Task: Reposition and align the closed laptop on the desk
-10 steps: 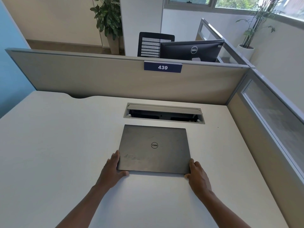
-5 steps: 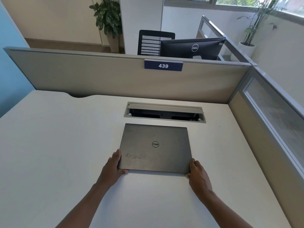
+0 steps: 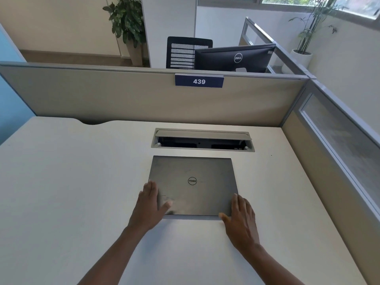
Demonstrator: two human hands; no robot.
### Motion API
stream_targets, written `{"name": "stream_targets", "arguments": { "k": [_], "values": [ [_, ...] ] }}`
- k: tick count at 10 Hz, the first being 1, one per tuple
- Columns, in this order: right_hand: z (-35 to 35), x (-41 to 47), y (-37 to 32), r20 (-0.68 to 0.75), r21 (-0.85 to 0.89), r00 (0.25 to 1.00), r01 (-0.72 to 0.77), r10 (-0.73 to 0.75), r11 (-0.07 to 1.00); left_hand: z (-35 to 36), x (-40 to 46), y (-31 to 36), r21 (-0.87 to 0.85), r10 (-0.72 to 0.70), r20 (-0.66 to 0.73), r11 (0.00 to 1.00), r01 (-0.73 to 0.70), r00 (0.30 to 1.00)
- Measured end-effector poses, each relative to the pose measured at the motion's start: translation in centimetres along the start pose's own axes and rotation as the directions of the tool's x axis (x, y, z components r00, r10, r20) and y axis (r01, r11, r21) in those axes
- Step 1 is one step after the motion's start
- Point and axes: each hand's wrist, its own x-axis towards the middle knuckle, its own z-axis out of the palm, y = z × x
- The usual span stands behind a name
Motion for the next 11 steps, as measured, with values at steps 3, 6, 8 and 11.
{"name": "stream_targets", "arguments": {
  "k": [3,6,8,11],
  "values": [
    [0.7,6.1,-6.5,0.061,0.076,0.990,0.119,-0.124,0.990,2.7,4.4,5.1,0.206,0.172,0.054,0.962,-0.179,0.984],
    [3.9,8.5,-8.2,0.108,0.023,0.982,0.156,-0.158,0.987,5.7,6.2,5.2,0.334,0.143,0.044,0.931,-0.149,0.989],
    [5.1,8.0,-7.8,0.079,-0.025,0.985,0.156,-0.154,0.987,6.6,5.8,4.9,0.378,0.162,-0.036,0.916,-0.136,0.986],
    [5.3,7.8,-7.8,0.033,-0.030,0.988,0.155,-0.154,0.987,6.6,5.8,4.9,0.354,0.171,-0.058,0.925,-0.140,0.983]
  ]
}}
